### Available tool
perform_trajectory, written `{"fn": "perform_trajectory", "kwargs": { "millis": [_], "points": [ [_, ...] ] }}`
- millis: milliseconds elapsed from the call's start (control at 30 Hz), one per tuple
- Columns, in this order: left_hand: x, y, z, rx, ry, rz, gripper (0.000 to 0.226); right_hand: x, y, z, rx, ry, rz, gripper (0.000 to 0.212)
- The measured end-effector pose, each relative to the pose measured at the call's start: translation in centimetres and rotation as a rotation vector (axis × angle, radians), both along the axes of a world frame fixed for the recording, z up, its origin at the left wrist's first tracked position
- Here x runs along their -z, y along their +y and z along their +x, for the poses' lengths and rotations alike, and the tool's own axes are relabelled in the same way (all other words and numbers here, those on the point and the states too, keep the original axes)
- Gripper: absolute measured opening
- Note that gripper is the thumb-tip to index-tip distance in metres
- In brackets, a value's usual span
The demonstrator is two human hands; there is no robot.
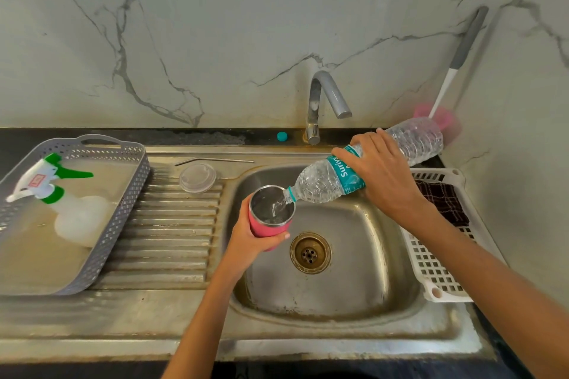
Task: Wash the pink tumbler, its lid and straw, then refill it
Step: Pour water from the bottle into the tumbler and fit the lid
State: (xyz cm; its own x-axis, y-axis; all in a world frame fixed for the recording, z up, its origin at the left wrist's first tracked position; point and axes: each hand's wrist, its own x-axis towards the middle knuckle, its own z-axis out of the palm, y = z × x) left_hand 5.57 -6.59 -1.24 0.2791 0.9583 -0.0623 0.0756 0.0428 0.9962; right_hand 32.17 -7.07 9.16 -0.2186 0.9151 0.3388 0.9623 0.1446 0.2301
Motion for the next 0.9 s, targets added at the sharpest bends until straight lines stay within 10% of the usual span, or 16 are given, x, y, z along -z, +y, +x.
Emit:
{"fn": "perform_trajectory", "kwargs": {
  "millis": [900],
  "points": [
    [0.52,-0.31,-0.03,-0.005,-0.013,-0.038,0.088,0.34,0.1,-0.23,0.017,-0.034,0.015,0.092]
  ]
}}
